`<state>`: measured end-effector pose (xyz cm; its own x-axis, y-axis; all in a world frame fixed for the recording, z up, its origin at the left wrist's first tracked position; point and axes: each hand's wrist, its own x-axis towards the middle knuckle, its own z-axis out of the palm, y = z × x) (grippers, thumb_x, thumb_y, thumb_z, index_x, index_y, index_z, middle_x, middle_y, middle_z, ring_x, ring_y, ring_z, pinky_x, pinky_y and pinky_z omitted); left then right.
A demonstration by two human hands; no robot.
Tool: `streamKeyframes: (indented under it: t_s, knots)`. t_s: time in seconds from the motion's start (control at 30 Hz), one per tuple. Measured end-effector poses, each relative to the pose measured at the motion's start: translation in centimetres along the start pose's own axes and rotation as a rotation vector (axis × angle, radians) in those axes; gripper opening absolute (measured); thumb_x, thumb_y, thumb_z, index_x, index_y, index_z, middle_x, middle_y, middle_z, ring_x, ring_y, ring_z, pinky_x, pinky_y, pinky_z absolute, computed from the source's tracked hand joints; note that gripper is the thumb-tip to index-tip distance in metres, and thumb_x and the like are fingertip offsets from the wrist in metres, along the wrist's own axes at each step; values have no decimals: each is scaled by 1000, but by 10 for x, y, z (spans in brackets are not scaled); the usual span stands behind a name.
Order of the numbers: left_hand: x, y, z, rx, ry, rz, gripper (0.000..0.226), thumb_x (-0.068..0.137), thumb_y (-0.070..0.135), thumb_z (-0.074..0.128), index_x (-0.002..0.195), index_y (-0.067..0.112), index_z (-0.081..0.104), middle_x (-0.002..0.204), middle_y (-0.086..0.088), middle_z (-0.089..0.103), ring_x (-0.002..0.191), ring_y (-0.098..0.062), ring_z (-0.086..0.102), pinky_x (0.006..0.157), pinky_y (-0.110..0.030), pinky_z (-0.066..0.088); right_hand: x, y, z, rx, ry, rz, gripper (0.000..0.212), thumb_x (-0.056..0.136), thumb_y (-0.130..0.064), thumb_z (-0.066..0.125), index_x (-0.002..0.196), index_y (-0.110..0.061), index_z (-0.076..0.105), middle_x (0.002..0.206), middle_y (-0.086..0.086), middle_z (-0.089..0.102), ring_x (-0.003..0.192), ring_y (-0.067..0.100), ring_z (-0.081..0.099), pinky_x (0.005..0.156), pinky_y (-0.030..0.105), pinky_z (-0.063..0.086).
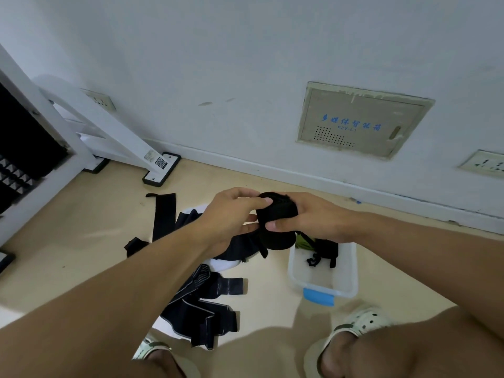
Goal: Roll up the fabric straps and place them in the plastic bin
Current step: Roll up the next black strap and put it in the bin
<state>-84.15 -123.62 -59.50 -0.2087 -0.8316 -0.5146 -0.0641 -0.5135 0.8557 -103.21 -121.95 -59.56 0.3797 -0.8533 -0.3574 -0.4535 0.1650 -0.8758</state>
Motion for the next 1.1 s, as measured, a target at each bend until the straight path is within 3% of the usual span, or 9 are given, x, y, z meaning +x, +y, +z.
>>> streamKeyframes:
  t_s: [0.23, 0.33, 0.47, 0.63, 0.77, 0.83, 0.9, 0.97, 1.1]
  knots:
    - [5, 0, 21, -198, 20, -78, 30, 93, 16, 75, 119, 1, 69, 102, -9, 76, 78, -22, 77, 72, -29, 63, -1, 6, -14, 92, 135, 94, 50, 81, -14, 83, 121, -20, 54, 113, 1, 73, 102, 19, 73, 95, 36, 57]
    - [11, -9, 38, -202, 66, -120, 35, 91, 17, 78, 120, 0, 67, 111, -13, 75, 89, -28, 77, 85, -38, 64, -7, 5, -13, -59, 231, 68, 38, 79, -14, 83, 110, -26, 64, 103, -3, 72, 89, 11, 72, 78, 25, 60]
    - [21, -21, 59, -229, 70, -178, 39, 88, 17, 81, 120, 0, 65, 115, -17, 74, 95, -32, 77, 81, -38, 65, -5, 15, -9, -369, 294, 31, 18, 72, -16, 80, 77, -24, 65, 80, 3, 71, 76, 19, 68, 71, 41, 56]
    - [37, -31, 79, -158, 70, -177, 15, 96, 20, 68, 108, 11, 69, 113, -12, 72, 97, -28, 74, 76, -29, 61, -9, 58, -18, -420, 396, 188, 51, 74, -31, 82, 117, -24, 56, 96, -8, 68, 91, 12, 64, 72, 26, 49]
    - [54, -44, 94, 199, -128, -114, 43, 101, 15, 58, 144, 15, 51, 131, -10, 65, 108, -26, 69, 88, -29, 58, -5, 97, -39, -291, 434, 349, 57, 74, -35, 83, 118, -24, 48, 94, -5, 65, 83, 9, 63, 64, 25, 48]
    - [56, -53, 98, 536, -264, -38, 53, 101, 10, 53, 153, 19, 46, 140, -5, 61, 114, -21, 62, 83, -17, 51, 7, 120, -41, -236, 421, 408, 49, 74, -32, 83, 111, -22, 52, 90, -6, 63, 79, 8, 61, 61, 23, 44]
    - [56, -59, 101, 856, -351, 3, 48, 104, 13, 50, 152, 12, 45, 145, -7, 57, 116, -21, 57, 80, -15, 47, 24, 152, -35, -176, 438, 458, 35, 73, -27, 83, 97, -17, 61, 85, -3, 65, 81, 16, 64, 67, 27, 51]
    - [58, -65, 104, 1103, -401, 21, 47, 106, 20, 49, 150, 6, 42, 150, -14, 51, 129, -29, 54, 100, -30, 46, 40, 192, -25, -74, 481, 535, 28, 68, -26, 84, 86, -12, 67, 83, 3, 69, 85, 24, 69, 74, 33, 57]
    - [70, -71, 100, 1208, -413, 10, 50, 104, 26, 53, 150, 12, 43, 154, -12, 45, 138, -28, 46, 109, -35, 41, 58, 264, 3, 204, 527, 752, 49, 62, -25, 84, 104, -6, 68, 97, 11, 70, 91, 31, 69, 83, 42, 61]
